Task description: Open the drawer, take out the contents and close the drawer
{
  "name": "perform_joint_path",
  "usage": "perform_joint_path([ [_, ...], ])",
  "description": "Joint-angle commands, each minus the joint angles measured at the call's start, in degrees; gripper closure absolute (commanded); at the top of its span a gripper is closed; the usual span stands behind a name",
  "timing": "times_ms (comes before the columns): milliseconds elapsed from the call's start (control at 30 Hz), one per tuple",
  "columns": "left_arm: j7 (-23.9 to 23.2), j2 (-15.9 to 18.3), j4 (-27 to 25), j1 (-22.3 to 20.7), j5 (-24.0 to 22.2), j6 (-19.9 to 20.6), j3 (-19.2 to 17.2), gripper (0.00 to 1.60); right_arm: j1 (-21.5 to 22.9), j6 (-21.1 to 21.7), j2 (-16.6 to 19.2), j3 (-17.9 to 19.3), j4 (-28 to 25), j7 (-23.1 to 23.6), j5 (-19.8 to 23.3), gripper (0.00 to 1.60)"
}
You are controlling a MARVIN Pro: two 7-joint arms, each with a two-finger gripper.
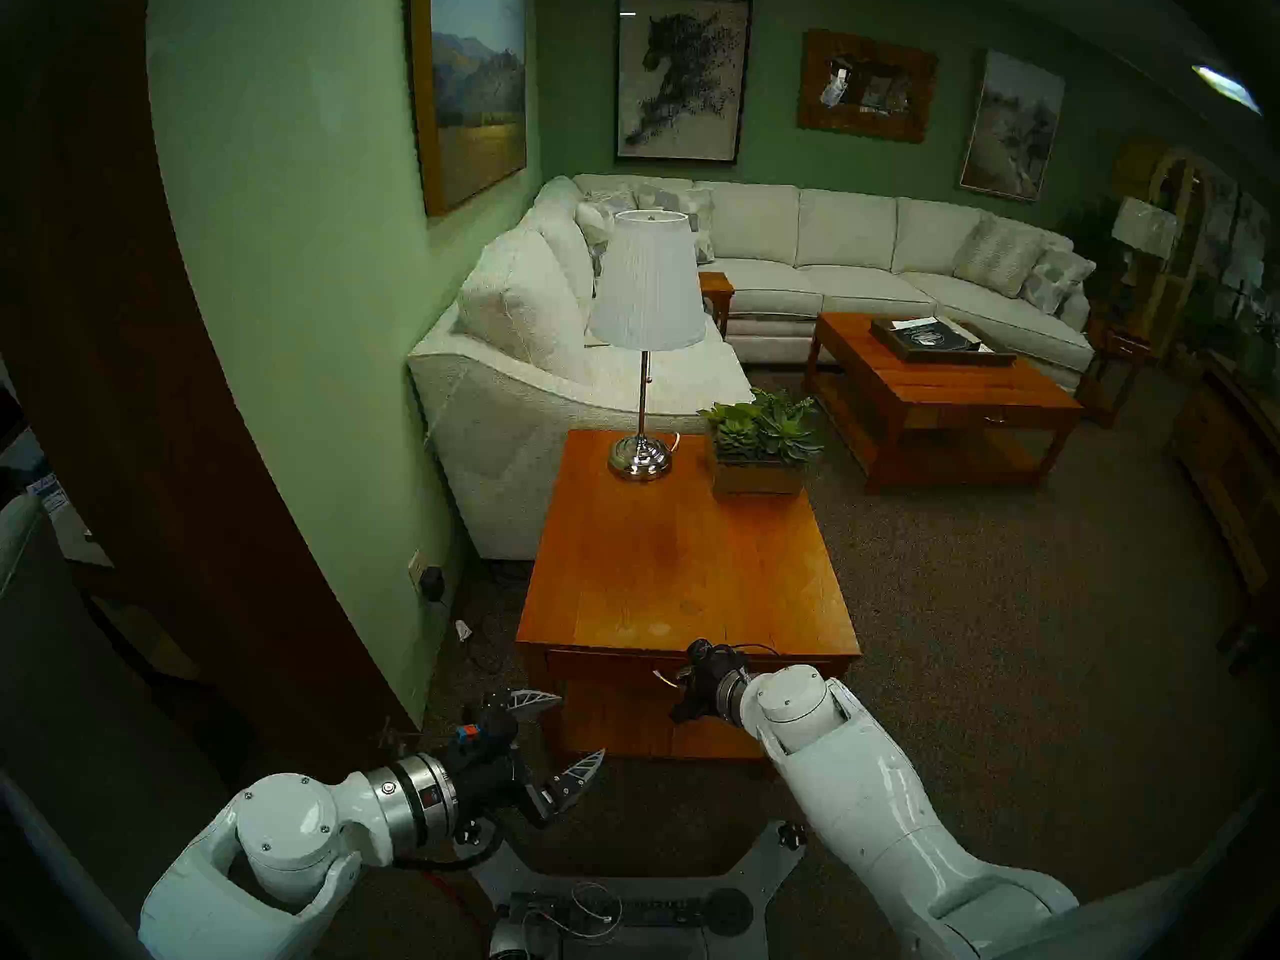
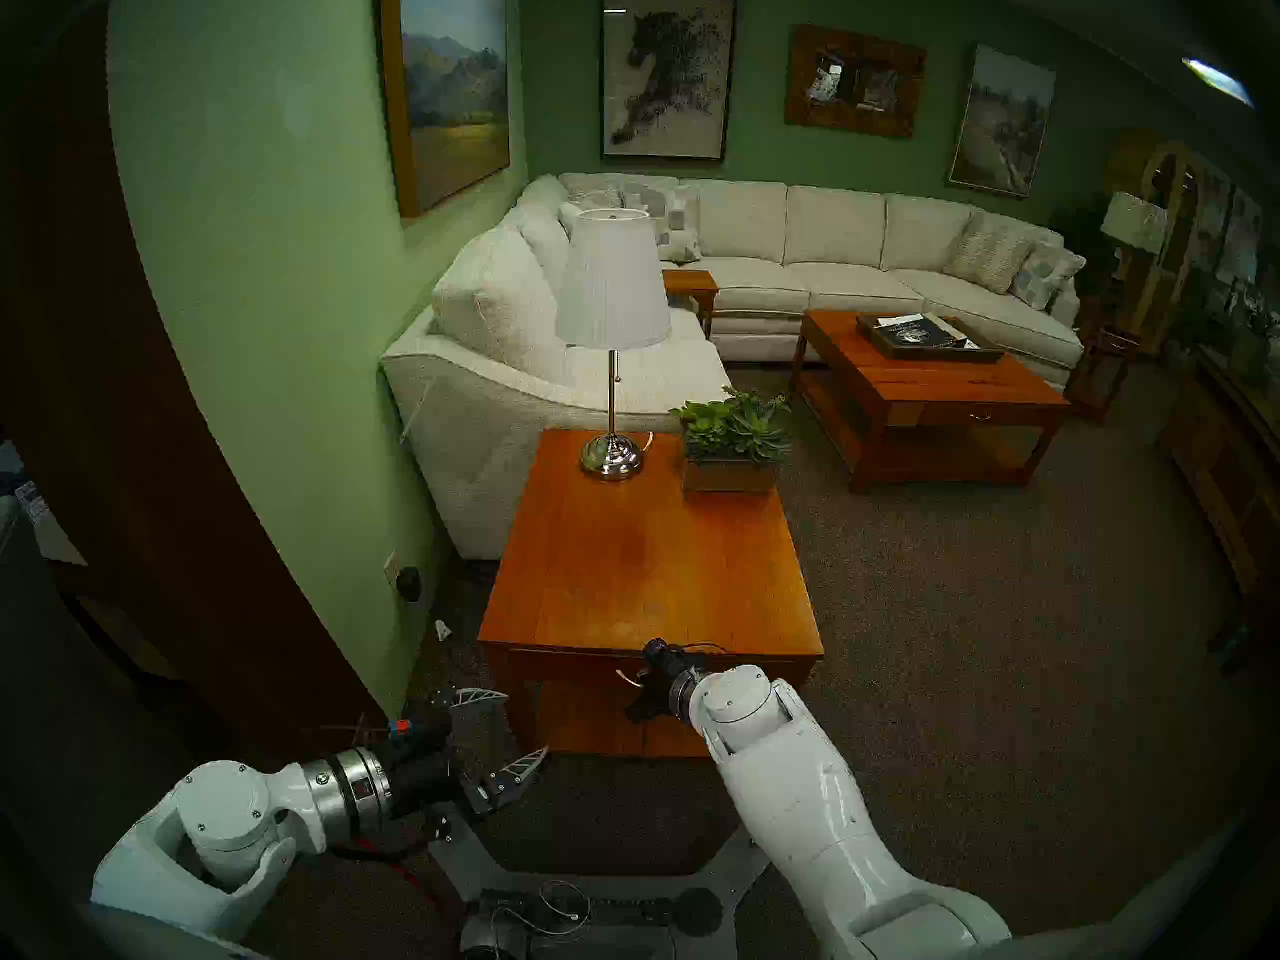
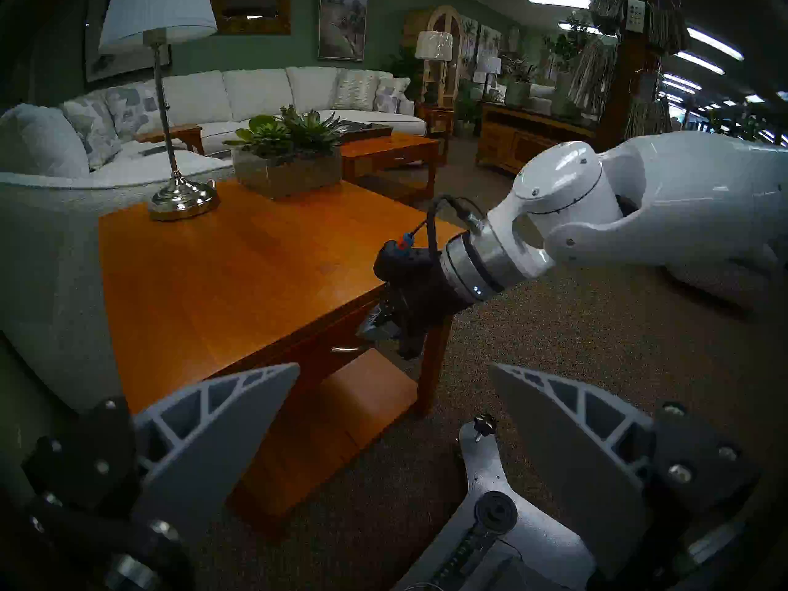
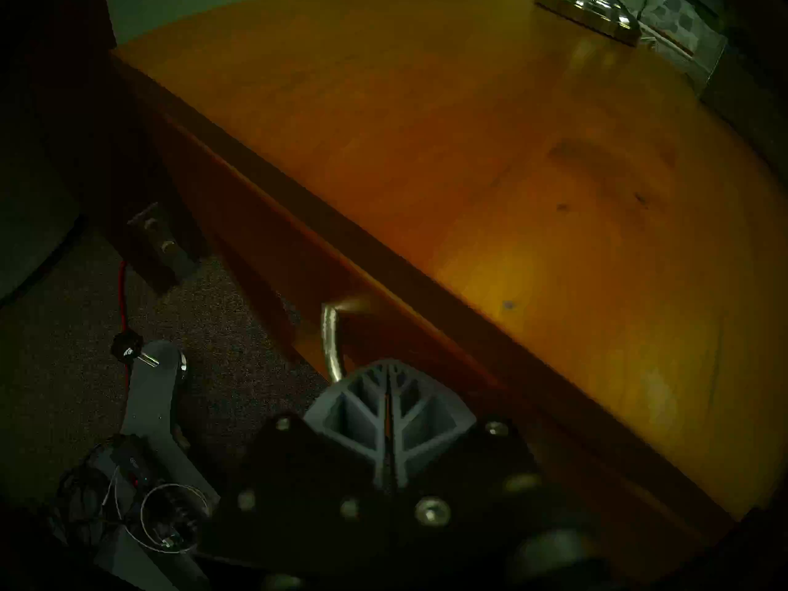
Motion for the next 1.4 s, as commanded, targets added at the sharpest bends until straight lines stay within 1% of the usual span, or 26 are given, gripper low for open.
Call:
perform_joint_path([
  [0, 0.0, 0.1, -1.6, -0.3, 0.0, -0.3, -0.2, 0.00, 6.0, 0.5, -1.6, -0.4, 1.7, -1.2, -0.9, 1.60],
  [100, 0.0, 0.1, -1.7, -0.3, 0.1, -0.3, -0.3, 0.00, 7.4, 3.2, -2.0, -1.2, 4.1, -2.0, -2.7, 1.60],
  [133, 0.0, 0.1, -1.7, -0.3, 0.1, -0.3, -0.3, 0.00, 7.4, 3.2, -2.0, -1.2, 4.1, -2.0, -2.7, 1.60],
  [200, 0.0, 0.1, -1.7, -0.3, 0.1, -0.3, -0.3, 0.00, 7.8, 4.6, -2.1, -1.9, 4.7, -2.5, -3.6, 1.60],
  [300, 0.0, 0.1, -1.7, -0.2, 0.1, -0.2, -0.3, 0.00, 8.0, 7.8, -2.5, -2.6, 4.9, -3.0, -4.6, 1.60],
  [500, 0.0, 0.1, -1.8, -0.2, 0.1, -0.2, -0.3, 0.00, 7.5, 9.8, -2.4, -2.5, 4.3, -3.3, -4.5, 1.60],
  [733, 0.0, 0.0, -1.9, -0.1, 0.2, -0.2, -0.4, 0.00, 5.1, 11.3, -1.5, -2.0, 1.1, -3.5, -4.2, 1.60],
  [1033, -0.1, 0.0, -1.8, -0.2, 0.2, -0.2, -0.4, 0.00, -0.1, 13.1, 0.4, -0.8, -7.3, -3.3, -3.6, 1.60],
  [1067, -0.1, 0.0, -1.8, -0.2, 0.2, -0.2, -0.4, 0.00, -0.4, 12.6, 0.5, -0.2, -7.5, -2.8, -2.9, 1.60],
  [1100, -0.1, 0.0, -1.8, -0.2, 0.2, -0.2, -0.4, 0.00, -1.2, 13.0, 0.7, 0.1, -8.8, -2.6, -2.7, 1.60],
  [1267, -0.1, -0.1, -1.9, -0.1, 0.3, -0.1, -0.4, 0.00, -2.3, 12.4, 1.3, 1.8, -8.2, -2.6, -1.9, 1.60],
  [1367, -0.1, -0.1, -1.9, -0.1, 0.3, -0.1, -0.4, 0.00, -2.5, 12.0, 1.5, 2.1, -8.1, -2.6, -1.5, 1.60],
])
